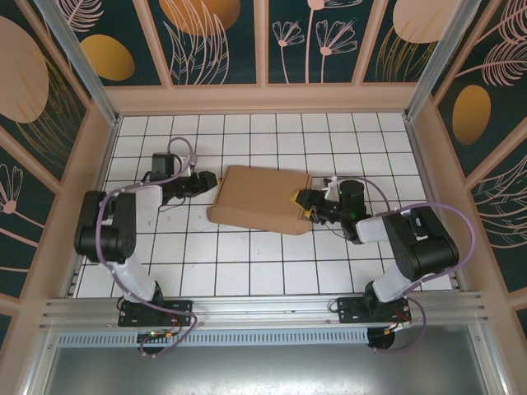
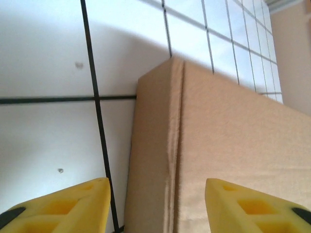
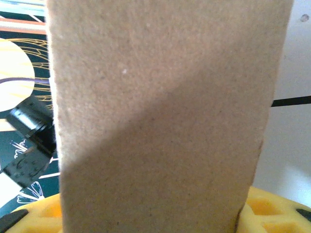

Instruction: Fold the paper box

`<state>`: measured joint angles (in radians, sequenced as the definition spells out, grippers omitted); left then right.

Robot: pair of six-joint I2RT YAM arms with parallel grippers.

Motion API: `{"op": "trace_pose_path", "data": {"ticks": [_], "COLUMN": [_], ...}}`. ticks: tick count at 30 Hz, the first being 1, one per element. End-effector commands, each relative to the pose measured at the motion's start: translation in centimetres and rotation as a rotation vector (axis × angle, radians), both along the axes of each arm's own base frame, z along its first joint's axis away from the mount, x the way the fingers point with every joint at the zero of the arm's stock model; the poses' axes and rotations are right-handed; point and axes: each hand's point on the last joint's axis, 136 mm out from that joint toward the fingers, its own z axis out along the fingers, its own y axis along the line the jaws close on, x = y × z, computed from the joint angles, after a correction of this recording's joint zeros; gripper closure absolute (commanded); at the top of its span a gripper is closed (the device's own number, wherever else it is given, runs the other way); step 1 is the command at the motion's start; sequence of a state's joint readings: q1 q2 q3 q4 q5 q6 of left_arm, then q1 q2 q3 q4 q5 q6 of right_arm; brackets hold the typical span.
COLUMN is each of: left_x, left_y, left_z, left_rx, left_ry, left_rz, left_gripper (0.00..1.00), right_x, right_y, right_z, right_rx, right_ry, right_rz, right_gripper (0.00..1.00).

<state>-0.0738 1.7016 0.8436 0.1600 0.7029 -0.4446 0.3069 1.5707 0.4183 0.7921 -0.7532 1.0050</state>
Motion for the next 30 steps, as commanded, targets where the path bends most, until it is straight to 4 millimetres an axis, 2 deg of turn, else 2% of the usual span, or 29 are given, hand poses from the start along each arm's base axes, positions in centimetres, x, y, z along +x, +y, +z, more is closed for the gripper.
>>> {"op": "trace_pose_path", "data": {"ticks": [1,3,5,7,9,11,14,20,25,30], "left_x": [1.0,0.2,-1.8,-4.1,-6.7,-9.5,-11.5,-12.4,-10.2,-9.2], "left_y": [2.8,2.0,-0.8,-3.4,-5.8,-7.6,-9.1,-10.3,-9.3,-9.6], "left_z": [5.8,9.0,11.0,11.8,11.8,10.8,8.9,8.0,6.7,8.6], "left_rx": [0.161,0.274,0.452,0.543,0.596,0.7,0.844,0.964,1.155,1.25], "left_ry": [-0.224,-0.382,-0.567,-0.697,-0.803,-0.91,-0.986,-1.073,-1.088,-1.252], "left_rz": [0.126,0.108,-0.005,-0.123,-0.252,-0.404,-0.554,-0.68,-0.679,-0.602], "left_gripper": [0.45,0.45,0.44,0.43,0.41,0.38,0.36,0.35,0.36,0.33], "right_x": [0.1,0.1,0.1,0.1,0.1,-0.1,-0.1,-0.5,-0.9,-1.9], "right_y": [-0.4,-0.5,-0.5,-0.3,-0.2,0.0,0.2,0.4,1.0,2.1], "right_z": [1.4,1.8,2.4,3.0,3.8,4.7,6.4,8.6,10.1,10.9], "right_rx": [0.018,0.036,0.063,0.085,0.107,0.134,0.163,0.178,0.199,0.217], "right_ry": [-0.006,0.008,0.015,0.022,0.024,0.023,0.002,-0.029,-0.049,-0.057], "right_rz": [-0.014,-0.02,-0.02,-0.016,-0.012,-0.004,0.013,0.028,0.055,0.106], "right_gripper": [0.49,0.49,0.49,0.49,0.49,0.49,0.5,0.5,0.51,0.52]}}
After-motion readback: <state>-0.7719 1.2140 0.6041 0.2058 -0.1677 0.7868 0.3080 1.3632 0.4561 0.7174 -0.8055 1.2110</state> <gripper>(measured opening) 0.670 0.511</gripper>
